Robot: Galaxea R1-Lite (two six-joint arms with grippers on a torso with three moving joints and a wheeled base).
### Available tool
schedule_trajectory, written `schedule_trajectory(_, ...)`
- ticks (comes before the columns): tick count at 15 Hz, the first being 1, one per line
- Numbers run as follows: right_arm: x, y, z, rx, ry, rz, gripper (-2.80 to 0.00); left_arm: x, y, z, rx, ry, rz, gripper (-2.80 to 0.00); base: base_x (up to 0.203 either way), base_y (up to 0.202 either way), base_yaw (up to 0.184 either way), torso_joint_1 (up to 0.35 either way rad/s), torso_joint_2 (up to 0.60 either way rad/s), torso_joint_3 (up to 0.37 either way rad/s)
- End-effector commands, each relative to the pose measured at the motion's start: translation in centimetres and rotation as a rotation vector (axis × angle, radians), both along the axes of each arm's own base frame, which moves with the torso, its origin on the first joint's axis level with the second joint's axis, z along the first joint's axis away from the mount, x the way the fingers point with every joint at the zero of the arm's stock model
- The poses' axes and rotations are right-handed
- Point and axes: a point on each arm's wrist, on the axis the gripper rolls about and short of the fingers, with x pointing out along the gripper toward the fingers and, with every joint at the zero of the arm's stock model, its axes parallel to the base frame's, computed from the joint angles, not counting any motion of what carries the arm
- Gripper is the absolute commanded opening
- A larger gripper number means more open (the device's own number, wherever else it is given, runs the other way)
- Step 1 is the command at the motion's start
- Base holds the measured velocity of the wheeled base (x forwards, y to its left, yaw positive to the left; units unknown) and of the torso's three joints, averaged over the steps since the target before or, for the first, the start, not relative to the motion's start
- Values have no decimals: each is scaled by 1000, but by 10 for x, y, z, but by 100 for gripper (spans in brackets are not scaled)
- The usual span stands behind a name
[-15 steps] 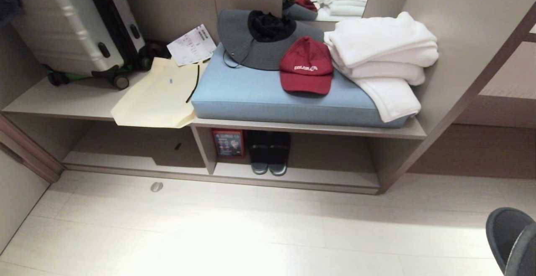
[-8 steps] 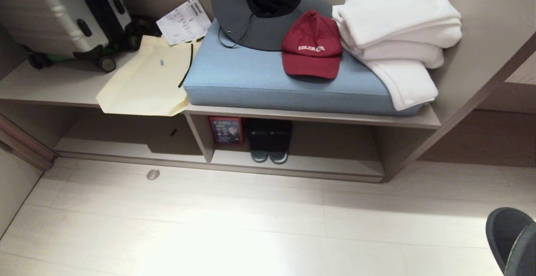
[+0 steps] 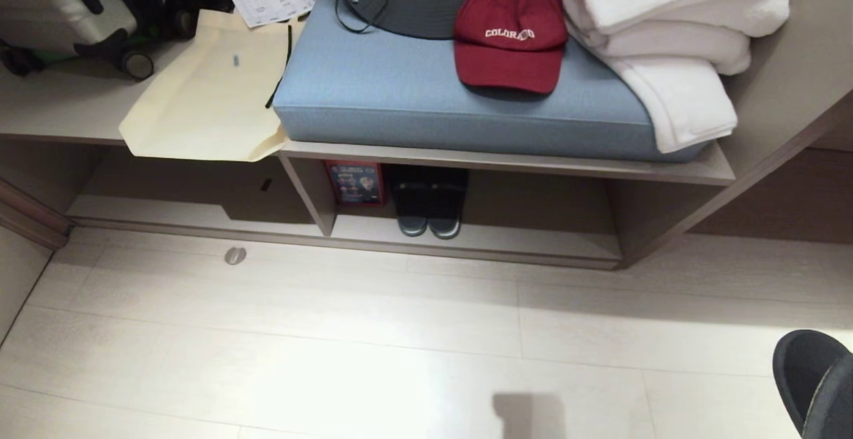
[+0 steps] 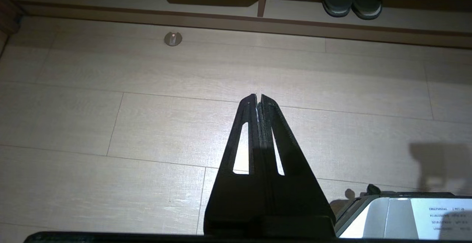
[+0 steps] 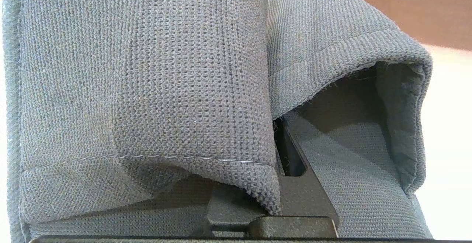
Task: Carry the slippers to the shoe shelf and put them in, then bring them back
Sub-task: Place the slippers into the shoe cabinet
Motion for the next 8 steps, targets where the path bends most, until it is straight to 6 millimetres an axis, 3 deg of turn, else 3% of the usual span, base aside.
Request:
schedule_trajectory(1,0,0,0,-1,0,1,-280,0,0,0,0,3,0,-280,0,0,0,2,2,-197)
schedule_trajectory(8,0,0,0,-1,0,1,-280,0,0,-1,1,4,-1,-280,0,0,0,4,2,-196)
